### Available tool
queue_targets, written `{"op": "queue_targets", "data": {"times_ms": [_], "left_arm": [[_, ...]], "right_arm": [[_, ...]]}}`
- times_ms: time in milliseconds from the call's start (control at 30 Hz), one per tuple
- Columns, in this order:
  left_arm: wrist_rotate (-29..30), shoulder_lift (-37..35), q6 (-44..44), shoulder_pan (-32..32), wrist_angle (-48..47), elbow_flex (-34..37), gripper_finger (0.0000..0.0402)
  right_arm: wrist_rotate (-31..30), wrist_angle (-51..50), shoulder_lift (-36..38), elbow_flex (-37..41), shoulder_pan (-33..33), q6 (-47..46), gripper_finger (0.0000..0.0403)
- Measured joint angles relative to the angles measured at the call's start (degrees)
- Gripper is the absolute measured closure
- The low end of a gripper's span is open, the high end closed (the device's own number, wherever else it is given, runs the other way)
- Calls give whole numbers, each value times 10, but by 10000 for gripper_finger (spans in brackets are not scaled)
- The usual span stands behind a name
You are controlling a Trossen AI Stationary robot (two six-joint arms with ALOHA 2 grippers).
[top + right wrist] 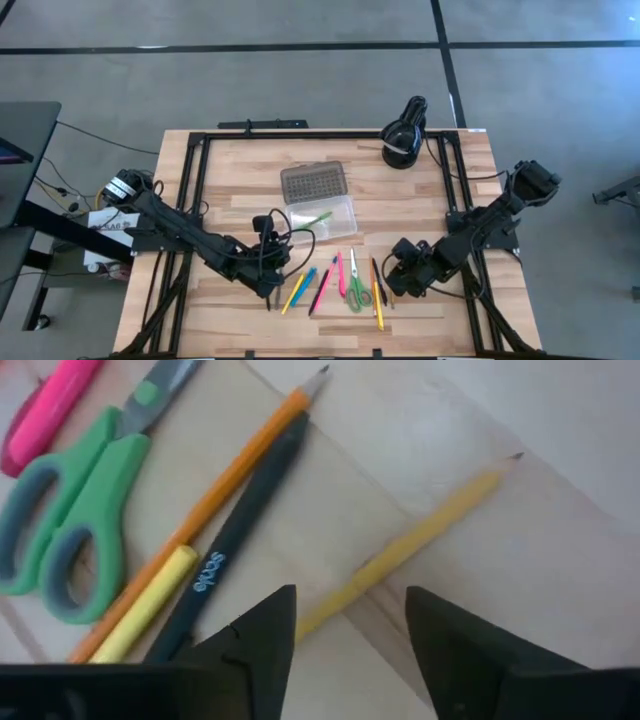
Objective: Pick & place school supplies into a supply box
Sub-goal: Put the yellow pencil into the transparent supply box
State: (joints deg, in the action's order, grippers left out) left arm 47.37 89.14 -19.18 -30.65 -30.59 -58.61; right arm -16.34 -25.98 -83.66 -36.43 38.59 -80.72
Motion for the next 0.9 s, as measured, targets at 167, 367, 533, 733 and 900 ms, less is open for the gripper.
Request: {"op": "queue_targets", "data": {"times_ms": [167, 367, 533, 733, 900], "left_arm": [[0, 0, -9, 0, -10, 0, 279], [0, 0, -23, 0, -28, 0, 279], [0, 0, -25, 0, -31, 0, 279], [0, 0, -29, 0, -32, 0, 279], [0, 0, -31, 0, -33, 0, 279]], "right_arm": [[41, 0, -19, -5, -19, -16, 201], [61, -13, -52, -19, -31, -17, 203], [75, -61, -58, -54, -31, -18, 212], [108, -84, -77, -64, -37, -13, 234], [125, -99, -98, -72, -41, -6, 252]]}}
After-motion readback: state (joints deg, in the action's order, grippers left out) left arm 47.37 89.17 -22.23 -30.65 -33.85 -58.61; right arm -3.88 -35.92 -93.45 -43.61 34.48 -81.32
